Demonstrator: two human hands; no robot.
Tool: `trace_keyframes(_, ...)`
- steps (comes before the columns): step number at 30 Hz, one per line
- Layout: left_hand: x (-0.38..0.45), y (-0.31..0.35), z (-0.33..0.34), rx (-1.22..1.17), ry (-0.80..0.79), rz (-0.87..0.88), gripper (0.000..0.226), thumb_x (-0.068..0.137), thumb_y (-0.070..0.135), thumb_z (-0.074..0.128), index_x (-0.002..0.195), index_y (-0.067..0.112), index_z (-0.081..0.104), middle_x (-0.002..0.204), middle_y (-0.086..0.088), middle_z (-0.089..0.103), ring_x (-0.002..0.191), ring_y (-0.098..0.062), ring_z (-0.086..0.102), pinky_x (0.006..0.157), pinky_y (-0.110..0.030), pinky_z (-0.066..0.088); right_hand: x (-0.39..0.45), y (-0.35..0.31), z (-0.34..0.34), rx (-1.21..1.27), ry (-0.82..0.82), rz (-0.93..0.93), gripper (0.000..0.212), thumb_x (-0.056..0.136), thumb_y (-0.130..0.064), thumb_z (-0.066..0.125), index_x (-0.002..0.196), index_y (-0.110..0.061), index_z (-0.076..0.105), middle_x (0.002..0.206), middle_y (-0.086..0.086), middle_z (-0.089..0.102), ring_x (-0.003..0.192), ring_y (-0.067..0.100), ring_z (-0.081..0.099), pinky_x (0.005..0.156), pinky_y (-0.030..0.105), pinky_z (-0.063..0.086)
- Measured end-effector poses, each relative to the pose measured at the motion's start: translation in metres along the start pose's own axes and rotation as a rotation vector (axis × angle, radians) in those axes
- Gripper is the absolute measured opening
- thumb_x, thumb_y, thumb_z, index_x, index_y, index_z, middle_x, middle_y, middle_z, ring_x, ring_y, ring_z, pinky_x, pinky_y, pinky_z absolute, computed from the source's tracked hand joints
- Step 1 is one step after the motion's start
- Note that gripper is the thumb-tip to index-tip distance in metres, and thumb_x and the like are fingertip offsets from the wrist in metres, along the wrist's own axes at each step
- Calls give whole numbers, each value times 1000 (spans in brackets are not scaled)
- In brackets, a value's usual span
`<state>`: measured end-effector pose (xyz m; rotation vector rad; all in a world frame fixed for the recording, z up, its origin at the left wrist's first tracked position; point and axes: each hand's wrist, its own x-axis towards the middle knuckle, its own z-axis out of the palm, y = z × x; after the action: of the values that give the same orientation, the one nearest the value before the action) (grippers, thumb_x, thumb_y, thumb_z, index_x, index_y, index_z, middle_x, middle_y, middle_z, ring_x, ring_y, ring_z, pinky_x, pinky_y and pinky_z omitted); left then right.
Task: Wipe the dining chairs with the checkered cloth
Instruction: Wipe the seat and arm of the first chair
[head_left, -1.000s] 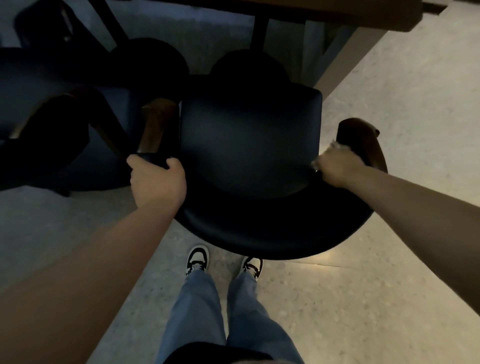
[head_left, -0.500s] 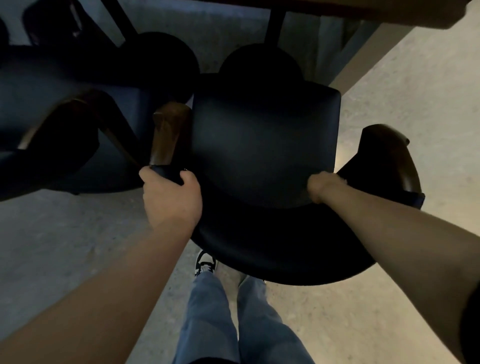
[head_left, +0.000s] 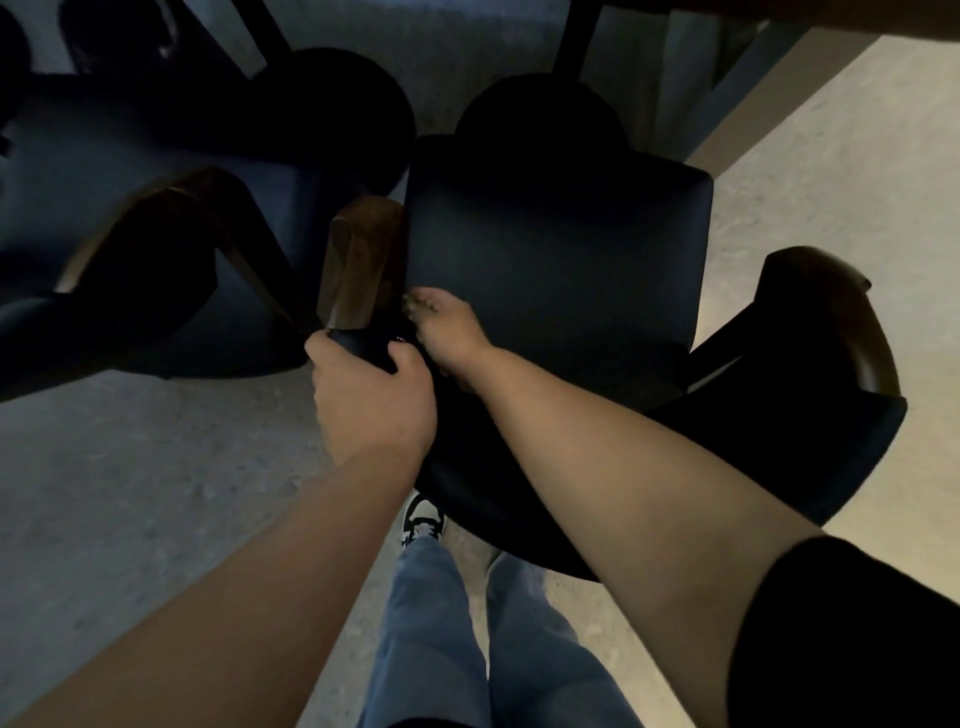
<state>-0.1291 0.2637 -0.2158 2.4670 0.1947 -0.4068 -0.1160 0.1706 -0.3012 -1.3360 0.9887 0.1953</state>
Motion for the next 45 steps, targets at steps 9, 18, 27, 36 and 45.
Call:
trace_keyframes(9,-3,1,-3,-13,-25,8,48,90,33,57,127,10,39,122,-16,56,109,-35,55,79,-35,38,-51,71,-118,-985,-370,11,51,82,3,47,125,-19,64,119,7,66,110,20,61,87,23,46)
trace_keyframes(18,-4,4,-6,-29,-50,-10,48,91,32,55,130,11,37,125,-16,55,111,-35,54,80,-33,35,-53,30,-90,-155,-39,249,30,93,-21,58,105,4,68,82,20,65,51,23,54,38,20,35)
trace_keyframes(27,-2,5,-6,-33,-58,-24,46,90,30,54,128,9,39,127,-19,55,117,-39,52,93,-41,40,-69,8,-29,-457,-113,-230,37,90,-2,48,122,-12,65,126,12,62,116,25,56,91,19,41)
trace_keyframes(36,-4,6,-6,-36,-49,-14,44,91,29,54,128,8,39,126,-18,55,115,-37,52,91,-38,39,-74,22,-94,-540,-14,70,35,90,-5,46,111,-17,71,88,3,69,69,20,65,47,18,50)
trace_keyframes(45,-3,4,-5,-12,-43,-13,44,91,31,53,126,8,39,123,-19,56,112,-38,53,90,-40,41,-88,28,-51,-715,-117,-190,51,83,-2,46,126,-24,63,123,12,64,112,30,59,91,26,47)
